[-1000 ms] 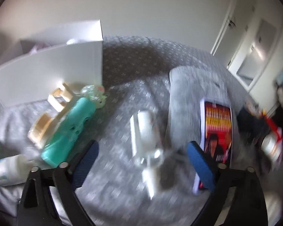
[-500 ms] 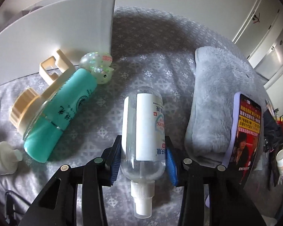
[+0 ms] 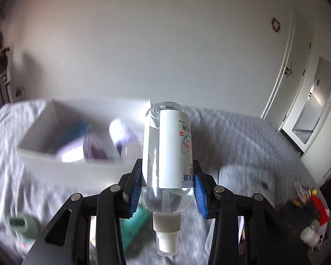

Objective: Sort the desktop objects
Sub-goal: 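Lower the clear spray bottle into the white box and open the right gripper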

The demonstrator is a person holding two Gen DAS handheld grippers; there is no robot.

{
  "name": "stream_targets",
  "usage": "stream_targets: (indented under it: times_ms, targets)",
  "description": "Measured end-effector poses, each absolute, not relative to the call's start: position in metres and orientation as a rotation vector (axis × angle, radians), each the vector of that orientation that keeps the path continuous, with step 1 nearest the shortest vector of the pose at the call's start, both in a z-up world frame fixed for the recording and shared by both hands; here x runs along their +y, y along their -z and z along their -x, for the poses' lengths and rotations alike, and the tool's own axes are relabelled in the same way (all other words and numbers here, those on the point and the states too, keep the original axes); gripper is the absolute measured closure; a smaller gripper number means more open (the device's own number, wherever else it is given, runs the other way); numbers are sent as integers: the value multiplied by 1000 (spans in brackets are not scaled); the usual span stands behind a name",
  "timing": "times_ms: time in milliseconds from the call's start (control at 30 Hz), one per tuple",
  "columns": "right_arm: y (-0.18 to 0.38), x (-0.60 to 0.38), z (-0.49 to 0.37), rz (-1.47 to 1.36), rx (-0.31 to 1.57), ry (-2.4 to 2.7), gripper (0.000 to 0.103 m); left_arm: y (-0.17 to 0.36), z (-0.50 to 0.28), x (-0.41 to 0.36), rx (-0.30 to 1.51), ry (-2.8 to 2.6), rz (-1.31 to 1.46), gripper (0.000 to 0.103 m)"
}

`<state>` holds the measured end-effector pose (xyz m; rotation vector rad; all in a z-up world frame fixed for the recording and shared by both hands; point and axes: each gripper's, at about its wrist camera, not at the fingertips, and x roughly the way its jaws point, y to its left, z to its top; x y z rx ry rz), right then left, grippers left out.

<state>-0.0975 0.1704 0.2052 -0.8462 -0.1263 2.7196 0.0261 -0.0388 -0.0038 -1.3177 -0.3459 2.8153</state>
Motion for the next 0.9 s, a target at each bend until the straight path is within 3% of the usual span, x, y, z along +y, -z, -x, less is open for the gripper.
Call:
stream_targets:
  times_ms: [100, 200, 467, 533, 600, 633, 900]
  targets:
    - [-225, 174, 138, 815, -71, -2745, 64, 9, -25, -23, -177, -2858, 1347, 0]
    - [-223, 164, 179, 870, -61, -2754, 64, 11, -23, -17, -123, -2873, 1362, 0]
    - [-142, 135, 244, 1257, -135, -2660, 63, 11, -25, -22, -112, -2877, 1366, 0]
    - [-139, 133, 232, 1216, -153, -2667, 52, 11, -24, -23, -103, -2878, 1368, 0]
    - [-142, 131, 220, 1121, -199, -2644, 21, 12, -24, -23, -100, -2880, 1368, 0]
    - [-145, 130, 212, 1077, -212, -2638, 16, 12, -23, -23, -98, -2879, 1370, 0]
    - [-153, 181, 113, 946, -128, -2594, 11, -8, -15, -37, -34, -2771, 1427, 0]
